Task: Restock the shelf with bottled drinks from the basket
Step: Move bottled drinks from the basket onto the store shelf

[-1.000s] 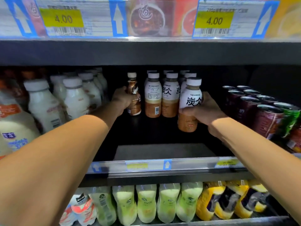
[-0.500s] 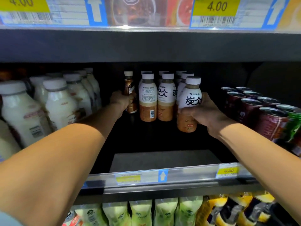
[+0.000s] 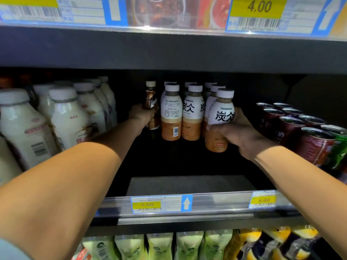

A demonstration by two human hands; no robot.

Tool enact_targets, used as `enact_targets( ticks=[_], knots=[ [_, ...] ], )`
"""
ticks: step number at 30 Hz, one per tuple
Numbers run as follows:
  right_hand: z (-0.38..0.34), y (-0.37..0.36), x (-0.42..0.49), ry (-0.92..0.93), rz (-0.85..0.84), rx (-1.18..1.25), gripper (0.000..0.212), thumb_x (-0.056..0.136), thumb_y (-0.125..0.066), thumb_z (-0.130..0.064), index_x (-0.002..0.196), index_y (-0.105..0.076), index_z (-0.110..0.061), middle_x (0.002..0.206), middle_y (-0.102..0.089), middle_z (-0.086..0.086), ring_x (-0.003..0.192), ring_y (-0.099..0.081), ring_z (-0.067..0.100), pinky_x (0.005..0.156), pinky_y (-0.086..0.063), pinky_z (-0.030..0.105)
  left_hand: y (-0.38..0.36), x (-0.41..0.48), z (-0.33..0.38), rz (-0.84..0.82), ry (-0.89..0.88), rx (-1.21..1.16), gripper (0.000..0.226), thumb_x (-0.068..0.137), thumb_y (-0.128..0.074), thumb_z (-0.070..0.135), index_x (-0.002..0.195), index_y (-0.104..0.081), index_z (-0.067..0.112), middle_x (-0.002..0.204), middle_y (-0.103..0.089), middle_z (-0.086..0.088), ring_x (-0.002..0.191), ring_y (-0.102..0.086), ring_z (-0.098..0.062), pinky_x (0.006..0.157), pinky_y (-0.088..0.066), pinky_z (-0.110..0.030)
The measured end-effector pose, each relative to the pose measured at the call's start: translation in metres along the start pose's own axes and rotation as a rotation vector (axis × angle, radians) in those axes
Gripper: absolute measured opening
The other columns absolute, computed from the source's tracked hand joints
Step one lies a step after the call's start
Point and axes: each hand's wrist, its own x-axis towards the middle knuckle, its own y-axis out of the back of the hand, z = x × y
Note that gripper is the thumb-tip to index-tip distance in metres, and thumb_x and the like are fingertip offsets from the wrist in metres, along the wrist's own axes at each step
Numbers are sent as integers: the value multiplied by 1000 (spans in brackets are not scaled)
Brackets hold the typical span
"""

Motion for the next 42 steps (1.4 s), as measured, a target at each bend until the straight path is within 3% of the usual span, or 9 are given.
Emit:
enact_targets(
  ticks=[8,15,17,21,26,29,32,37,42],
  knots=[
    [0,-1,-3,-12,-3,4,78,68,-87,-13,131,-43,-26,105,-62,-7,100,-60,15,84,-49,36,0,-2,0,7,-4,4,48,86,-72,36,127,-61,14,119,-68,-11,106,-66,-28,92,-54,-40],
    [-3,-1,-7,-19,4,-16,83,69,-88,-19,136,-40,-24,108,-61,-7,105,-58,16,87,-48,36,0,-7,4,23,-28,43,47,87,-71,34,126,-62,10,117,-67,-8,106,-65,-25,77,-49,-28],
    [-6,3,-11,-46,-6,-50,85,68,-89,-24,136,-38,-21,107,-58,-8,104,-55,15,85,-45,35,3,-11,9,56,-10,75,53,89,-67,41,129,-60,8,124,-65,-10,111,-64,-27,84,-52,-31],
    [-23,17,-23,-73,-22,-292,63,72,-81,-45,126,-59,-19,120,-66,4,102,-62,20,82,-47,30,18,-37,26,127,36,439,56,95,-51,47,127,-61,3,131,-61,-19,121,-58,-35,94,-49,-35],
    [-52,18,-67,11,-76,-1056,67,82,-35,-66,119,-66,-19,127,-63,14,115,-59,38,98,-46,38,34,-113,53,-181,-226,930,41,89,-48,43,113,-67,16,121,-66,-15,109,-62,-37,81,-49,-34],
    [-62,22,-105,144,-44,-1144,46,95,-36,-50,104,-64,-14,116,-64,15,109,-57,36,93,-41,39,38,-166,81,-226,-369,1041,45,88,-41,48,114,-65,20,119,-66,-10,108,-61,-38,89,-50,-38],
    [-75,39,-145,243,29,-1135,39,99,-38,-38,68,-45,-15,77,-54,6,86,-56,33,72,-31,38,42,-223,102,-360,-469,1080,42,96,-37,52,101,-62,18,100,-61,0,95,-58,-33,81,-46,-36],
    [-63,76,-194,248,191,-1235,39,103,-23,-47,80,-42,-23,82,-51,1,90,-57,30,72,-28,39,30,-283,115,-403,-766,940,41,96,-30,57,96,-59,28,89,-63,6,83,-60,-24,71,-49,-37],
    [-17,141,-249,83,409,-1346,43,94,-35,-44,68,-57,-20,70,-64,7,67,-62,35,57,-29,36,-30,-344,112,-377,-1052,821,35,86,-46,48,74,-66,21,62,-62,0,56,-59,-29,50,-42,-29]
  ],
)
